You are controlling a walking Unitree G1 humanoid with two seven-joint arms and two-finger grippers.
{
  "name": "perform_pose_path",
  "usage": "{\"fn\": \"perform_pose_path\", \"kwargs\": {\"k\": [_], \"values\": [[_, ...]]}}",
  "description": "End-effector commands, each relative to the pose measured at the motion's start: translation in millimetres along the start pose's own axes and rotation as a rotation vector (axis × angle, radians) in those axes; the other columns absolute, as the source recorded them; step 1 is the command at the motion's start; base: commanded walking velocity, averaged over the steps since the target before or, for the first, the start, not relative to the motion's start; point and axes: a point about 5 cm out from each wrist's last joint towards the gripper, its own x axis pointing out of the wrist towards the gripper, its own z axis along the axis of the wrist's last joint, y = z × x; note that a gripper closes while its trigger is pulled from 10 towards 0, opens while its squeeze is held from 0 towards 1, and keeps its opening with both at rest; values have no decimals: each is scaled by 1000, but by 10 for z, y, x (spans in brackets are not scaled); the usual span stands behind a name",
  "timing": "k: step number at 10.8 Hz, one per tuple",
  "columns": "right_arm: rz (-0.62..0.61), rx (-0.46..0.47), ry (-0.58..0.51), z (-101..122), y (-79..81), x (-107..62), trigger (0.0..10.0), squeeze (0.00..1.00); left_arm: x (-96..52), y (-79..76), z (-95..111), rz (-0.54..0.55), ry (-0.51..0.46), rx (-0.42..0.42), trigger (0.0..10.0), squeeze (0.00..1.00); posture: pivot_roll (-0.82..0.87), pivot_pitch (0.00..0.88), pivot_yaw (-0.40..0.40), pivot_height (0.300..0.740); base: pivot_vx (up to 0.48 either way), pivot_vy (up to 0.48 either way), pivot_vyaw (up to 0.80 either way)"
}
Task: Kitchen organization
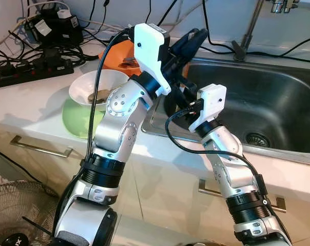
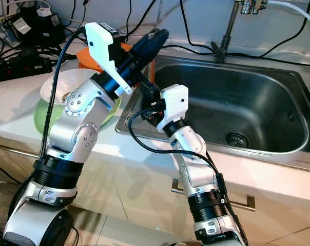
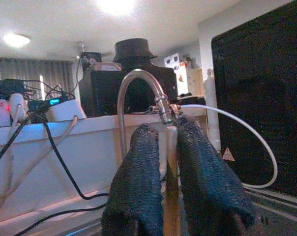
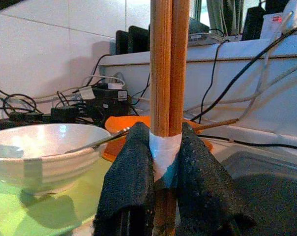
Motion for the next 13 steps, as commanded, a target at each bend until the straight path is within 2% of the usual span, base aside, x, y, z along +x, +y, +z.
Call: {"fn": "perform_pose_path", "kwargs": {"k": [1, 5, 7, 8, 9, 10, 13], "values": [[-11, -9, -15, 35, -34, 26, 0, 0, -25, 26, 0, 16, 5, -10, 10000, 1000, 40, 0, 53, 740, 0, 0, 0], [-46, -10, -5, 10, -98, 24, 0, 0, -34, 77, 32, 46, -16, -45, 10000, 1000, 41, 4, 56, 740, 0, 0, 0], [-125, -43, 28, -24, -279, 27, 0, 0, -57, 111, 50, 73, -28, -54, 10000, 1000, 43, 10, 52, 740, 0, 0, 0], [-175, -62, 55, -47, -384, 43, 0, 0, -77, 138, 77, 87, -47, -75, 10000, 0, 43, 11, 51, 740, 0, 0, 0], [-280, -96, 105, -91, -524, 68, 10000, 0, -114, 174, 67, 103, -54, -133, 10000, 0, 41, 10, 50, 740, 0, 0, 0], [-320, -116, 120, -96, -587, 90, 10000, 0, -153, 199, 40, 117, -48, -157, 10000, 0, 43, 13, 48, 740, 0, 0, 0], [-438, -203, 187, -104, -921, 111, 10000, 0, -386, 258, -161, 166, 75, -109, 10000, 0, 57, 3, 41, 740, 0, 0, 0]]}}
